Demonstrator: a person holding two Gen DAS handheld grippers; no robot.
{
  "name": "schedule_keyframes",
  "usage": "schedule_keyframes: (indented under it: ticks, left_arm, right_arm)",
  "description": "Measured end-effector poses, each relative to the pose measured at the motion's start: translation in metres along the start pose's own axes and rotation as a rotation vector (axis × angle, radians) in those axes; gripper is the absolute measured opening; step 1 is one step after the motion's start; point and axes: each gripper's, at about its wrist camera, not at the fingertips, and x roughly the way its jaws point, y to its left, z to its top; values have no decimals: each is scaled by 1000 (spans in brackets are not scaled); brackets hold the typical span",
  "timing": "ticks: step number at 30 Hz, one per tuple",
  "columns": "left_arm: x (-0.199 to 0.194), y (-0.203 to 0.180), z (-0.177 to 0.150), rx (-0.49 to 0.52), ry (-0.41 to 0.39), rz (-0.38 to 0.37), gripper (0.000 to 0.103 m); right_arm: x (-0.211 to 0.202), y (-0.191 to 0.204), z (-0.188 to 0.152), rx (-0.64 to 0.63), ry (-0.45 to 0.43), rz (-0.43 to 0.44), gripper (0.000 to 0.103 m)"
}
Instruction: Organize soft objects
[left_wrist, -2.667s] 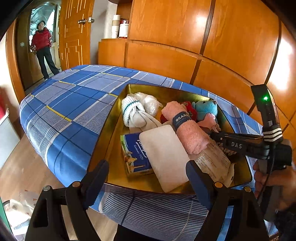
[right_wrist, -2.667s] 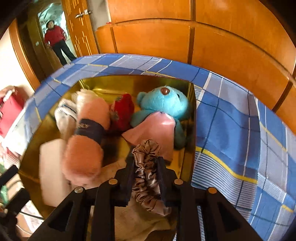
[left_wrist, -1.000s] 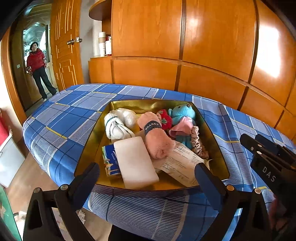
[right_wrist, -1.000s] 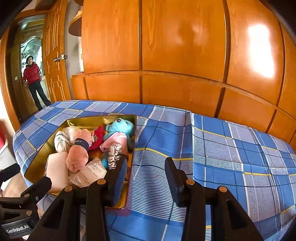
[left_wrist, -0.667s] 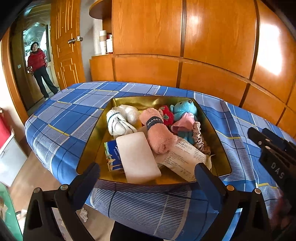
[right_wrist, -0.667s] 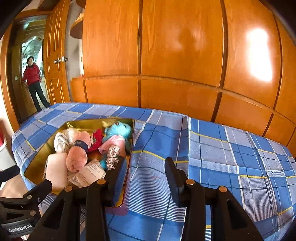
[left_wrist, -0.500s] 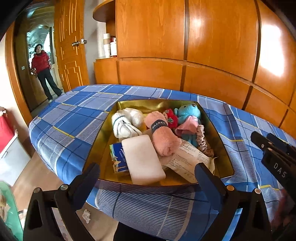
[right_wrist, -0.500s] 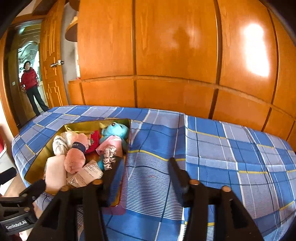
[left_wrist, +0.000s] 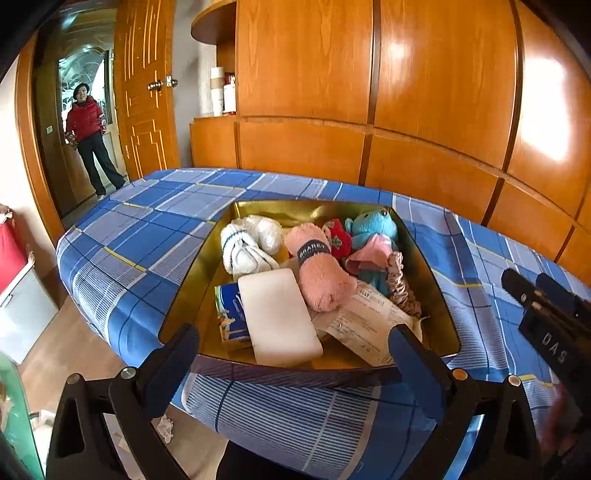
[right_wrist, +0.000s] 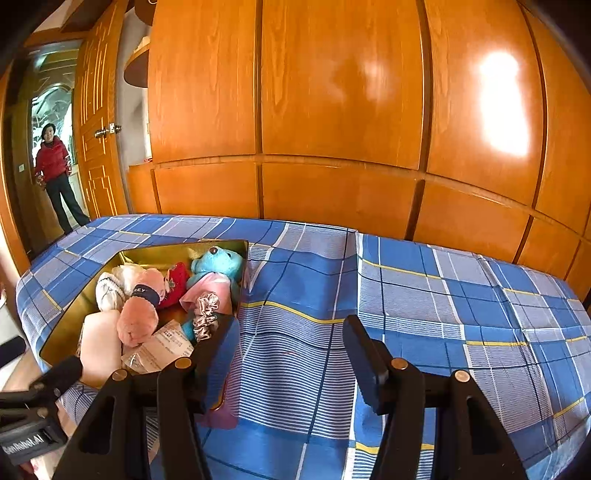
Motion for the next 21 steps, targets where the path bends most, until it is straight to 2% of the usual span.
schedule_keyframes:
  ticks: [21]
  left_arm:
    - [6,-5,-1,21,34,16,103]
  right_arm:
    - [8,10,-8,-23,25,29,59]
